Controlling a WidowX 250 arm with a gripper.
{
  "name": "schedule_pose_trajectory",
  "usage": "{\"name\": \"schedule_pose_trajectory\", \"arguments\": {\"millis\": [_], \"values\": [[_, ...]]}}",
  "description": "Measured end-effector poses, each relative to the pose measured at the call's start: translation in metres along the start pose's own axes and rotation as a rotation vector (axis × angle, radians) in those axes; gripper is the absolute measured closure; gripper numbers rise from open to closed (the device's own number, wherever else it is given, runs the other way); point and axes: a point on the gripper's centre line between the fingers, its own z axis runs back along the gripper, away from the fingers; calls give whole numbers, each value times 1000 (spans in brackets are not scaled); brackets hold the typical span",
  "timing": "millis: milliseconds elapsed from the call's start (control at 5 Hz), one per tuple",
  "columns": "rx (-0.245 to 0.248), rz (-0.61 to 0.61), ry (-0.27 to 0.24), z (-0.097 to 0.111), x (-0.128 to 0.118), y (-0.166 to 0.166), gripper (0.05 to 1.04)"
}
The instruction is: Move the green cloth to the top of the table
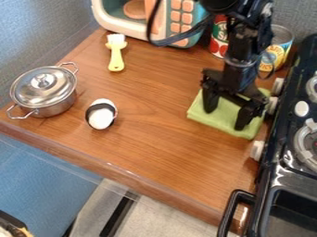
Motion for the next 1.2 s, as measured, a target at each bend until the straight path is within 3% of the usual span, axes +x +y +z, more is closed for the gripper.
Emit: {"name": "schedule_pose_trajectory", "arguments": {"millis": [400,800,1000,1200], "values": [[20,-1,8,-3,24,23,83],[26,7,26,-4,21,36,84],[-2,8,18,14,18,41,84],[-11,13,-69,59,17,46,84]]}}
